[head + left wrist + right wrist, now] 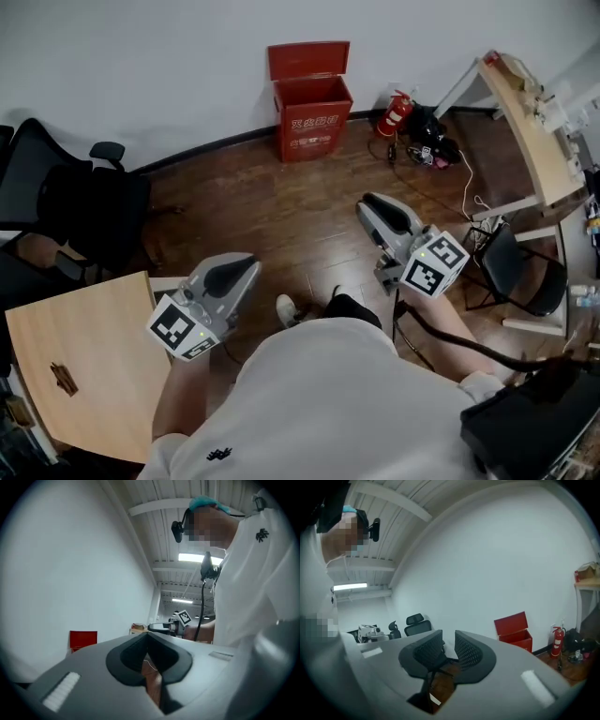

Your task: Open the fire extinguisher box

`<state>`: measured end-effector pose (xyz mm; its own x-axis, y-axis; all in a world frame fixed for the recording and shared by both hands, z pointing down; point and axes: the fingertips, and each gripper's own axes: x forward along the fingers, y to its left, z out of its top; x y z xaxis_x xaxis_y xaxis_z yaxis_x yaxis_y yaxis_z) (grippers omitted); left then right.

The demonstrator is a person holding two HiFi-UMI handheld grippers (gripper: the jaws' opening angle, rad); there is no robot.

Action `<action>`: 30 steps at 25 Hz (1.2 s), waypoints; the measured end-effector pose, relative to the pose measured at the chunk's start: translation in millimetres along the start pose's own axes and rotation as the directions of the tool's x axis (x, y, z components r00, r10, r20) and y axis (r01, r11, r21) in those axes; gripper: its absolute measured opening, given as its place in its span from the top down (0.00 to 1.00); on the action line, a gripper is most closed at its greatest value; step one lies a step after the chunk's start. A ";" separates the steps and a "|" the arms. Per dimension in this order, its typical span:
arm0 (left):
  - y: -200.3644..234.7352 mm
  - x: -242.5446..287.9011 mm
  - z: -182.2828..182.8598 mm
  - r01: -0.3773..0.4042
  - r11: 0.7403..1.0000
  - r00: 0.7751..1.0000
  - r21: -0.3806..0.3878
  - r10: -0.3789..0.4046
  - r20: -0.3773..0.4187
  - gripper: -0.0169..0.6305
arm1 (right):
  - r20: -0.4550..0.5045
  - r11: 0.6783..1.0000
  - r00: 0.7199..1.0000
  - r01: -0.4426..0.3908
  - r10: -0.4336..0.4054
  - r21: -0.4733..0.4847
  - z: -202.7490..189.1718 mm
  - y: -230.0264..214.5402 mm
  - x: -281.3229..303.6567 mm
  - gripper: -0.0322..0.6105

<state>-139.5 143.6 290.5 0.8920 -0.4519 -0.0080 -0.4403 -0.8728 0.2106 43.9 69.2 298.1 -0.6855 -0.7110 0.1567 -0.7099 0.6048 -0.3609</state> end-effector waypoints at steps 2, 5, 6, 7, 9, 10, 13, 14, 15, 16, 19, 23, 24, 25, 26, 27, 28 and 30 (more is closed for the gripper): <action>-17.3 -1.0 -3.7 0.006 1.000 1.000 0.006 -0.006 -0.003 0.97 | -0.014 0.999 1.000 0.001 -0.001 -0.033 -10.5 19.8 -28.5 0.82; -43.1 0.4 -11.4 0.006 1.000 1.000 0.016 -0.005 -0.011 0.97 | -0.036 0.998 0.999 -0.013 0.011 -0.068 -25.4 44.5 -68.0 0.82; -51.5 1.6 -14.9 0.006 1.000 1.000 0.017 -0.006 -0.012 0.97 | -0.042 0.996 0.999 -0.016 0.012 -0.088 -30.0 50.5 -80.7 0.82; -59.9 3.3 -18.6 0.005 1.000 1.000 0.016 -0.005 -0.013 0.97 | -0.046 0.994 0.999 -0.018 0.013 -0.112 -34.2 55.5 -93.7 0.82; -80.4 7.9 -25.4 -0.004 1.000 1.000 0.019 0.005 -0.017 0.97 | -0.046 0.988 0.999 -0.023 0.016 -0.155 -42.1 64.1 -122.7 0.82; -93.4 10.2 -27.8 -0.010 1.000 1.000 0.023 0.011 -0.019 0.97 | -0.046 0.984 0.999 -0.027 0.020 -0.175 -46.3 67.8 -138.1 0.82; -137.5 17.9 -31.9 -0.021 0.999 1.000 0.032 0.021 -0.004 0.97 | -0.053 0.968 0.998 -0.037 0.024 -0.247 -57.7 75.7 -181.5 0.82; -152.2 19.8 -34.8 -0.025 0.999 1.000 0.030 0.025 0.000 0.97 | -0.054 0.965 0.998 -0.038 0.024 -0.259 -62.4 77.8 -194.9 0.82; -166.2 20.7 -39.0 -0.029 0.999 1.000 0.024 0.029 0.002 0.97 | -0.054 0.965 0.998 -0.039 0.026 -0.259 -67.7 80.4 -207.7 0.82; -180.1 20.5 -43.8 -0.033 0.999 0.999 0.015 0.033 0.002 0.97 | -0.054 0.966 0.998 -0.042 0.030 -0.253 -73.3 84.2 -220.2 0.82; -220.6 16.4 -60.0 -0.042 0.999 0.999 -0.011 0.042 -0.009 0.97 | -0.074 0.958 0.997 -0.056 0.036 -0.281 -89.3 96.7 -255.6 0.82; -259.0 13.1 -70.0 -0.045 0.999 0.999 -0.001 0.045 -0.031 0.97 | -0.082 0.949 0.996 -0.057 0.034 -0.310 -99.7 102.0 -291.7 0.82; -264.7 11.3 -69.3 -0.047 0.999 0.998 0.002 0.047 -0.029 0.97 | -0.080 0.948 0.996 -0.058 0.034 -0.313 -100.4 103.8 -296.8 0.82; -269.7 9.4 -68.2 -0.047 0.999 0.999 0.003 0.048 -0.026 0.97 | -0.076 0.947 0.997 -0.058 0.035 -0.317 -100.5 106.4 -300.8 0.82; -274.9 7.8 -67.3 -0.046 0.999 0.999 0.005 0.046 -0.024 0.97 | -0.071 0.946 0.997 -0.057 0.036 -0.320 -100.4 109.0 -304.7 0.82; -280.3 7.2 -66.6 -0.044 0.999 0.999 0.008 0.044 -0.023 0.97 | -0.065 0.945 0.997 -0.055 0.035 -0.321 -99.9 110.9 -308.9 0.83; -285.5 7.7 -65.9 -0.041 0.999 0.999 0.013 0.041 -0.023 0.97 | -0.059 0.946 0.998 -0.051 0.034 -0.321 -99.4 111.9 -313.3 0.83; -293.7 9.7 -63.7 -0.035 0.999 0.999 0.025 0.036 -0.019 0.97 | -0.050 0.947 0.998 -0.047 0.033 -0.319 -99.4 113.2 -320.9 0.83</action>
<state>5.0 407.3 290.9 0.8775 -0.4793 0.0183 -0.4739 -0.8606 0.1864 167.5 401.5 298.3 -0.7156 -0.6720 0.1907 -0.6913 0.7204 -0.0556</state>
